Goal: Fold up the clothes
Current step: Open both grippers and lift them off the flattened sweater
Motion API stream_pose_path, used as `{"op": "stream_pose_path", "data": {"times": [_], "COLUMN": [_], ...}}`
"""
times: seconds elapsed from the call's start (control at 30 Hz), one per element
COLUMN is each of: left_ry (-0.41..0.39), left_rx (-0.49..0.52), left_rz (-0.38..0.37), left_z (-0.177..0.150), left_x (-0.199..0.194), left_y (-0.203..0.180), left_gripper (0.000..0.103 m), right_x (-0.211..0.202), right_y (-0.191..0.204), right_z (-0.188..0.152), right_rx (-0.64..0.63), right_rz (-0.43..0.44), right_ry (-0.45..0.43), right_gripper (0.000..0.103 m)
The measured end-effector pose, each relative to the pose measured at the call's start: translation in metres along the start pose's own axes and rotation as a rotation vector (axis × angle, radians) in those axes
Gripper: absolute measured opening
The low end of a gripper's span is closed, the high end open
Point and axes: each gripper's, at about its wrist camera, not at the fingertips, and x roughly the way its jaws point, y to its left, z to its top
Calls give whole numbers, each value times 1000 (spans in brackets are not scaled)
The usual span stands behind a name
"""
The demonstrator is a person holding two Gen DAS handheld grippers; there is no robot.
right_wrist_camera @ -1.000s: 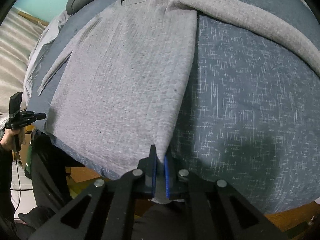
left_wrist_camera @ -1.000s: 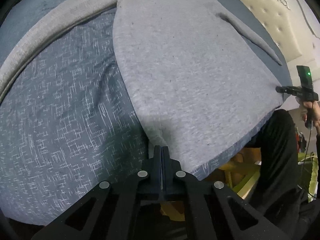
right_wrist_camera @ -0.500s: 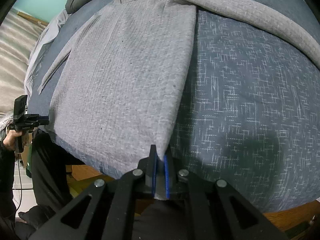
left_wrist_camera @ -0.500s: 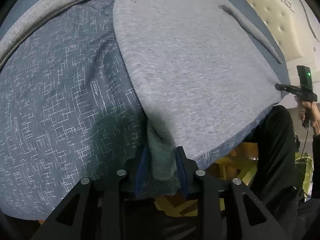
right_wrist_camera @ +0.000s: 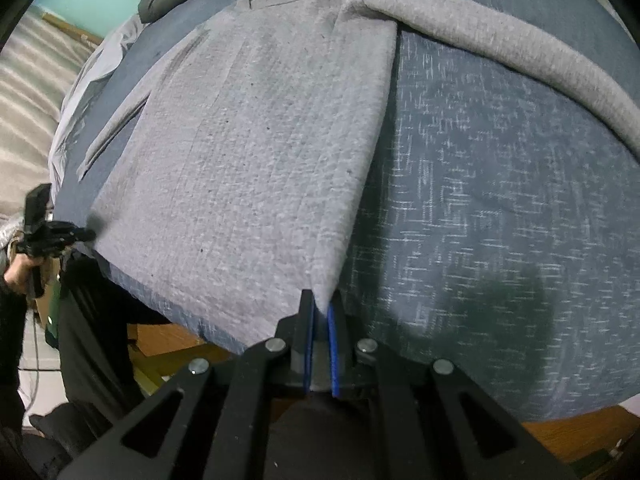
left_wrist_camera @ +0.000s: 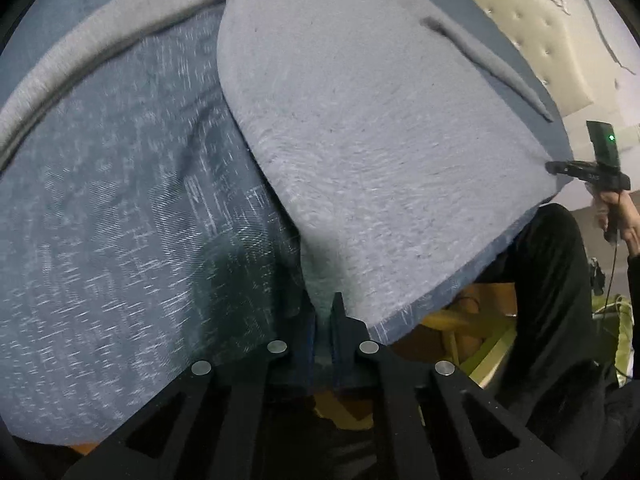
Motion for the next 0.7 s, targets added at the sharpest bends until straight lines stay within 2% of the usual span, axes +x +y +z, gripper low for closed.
{"op": "stream_pose_path", "data": {"times": [0.13, 0.33, 0.37, 0.53, 0.7], "left_ry": [-7, 37, 48, 58, -45], "left_rx": [-22, -97, -104, -87, -87], "left_rz": [-25, -42, -42, 31, 105], "left_z": [-11, -22, -22, -21, -5], "left_x": [-12, 12, 15, 4, -29], "left_y": [6, 19, 20, 23, 26], "left_gripper": [6, 6, 9, 17, 25], "right_x": [-3, 15, 17, 2, -20], "right_y": [-5, -7, -6, -11, -14], "right_z": [-5, -10, -10, -8, 12], "right_rx": [-1, 13, 8, 20, 2], "right_rz": [-12, -32, -24, 0, -45], "right_ry": [-6, 25, 36, 2, -77], "right_gripper": [3, 3, 3, 4, 9]}}
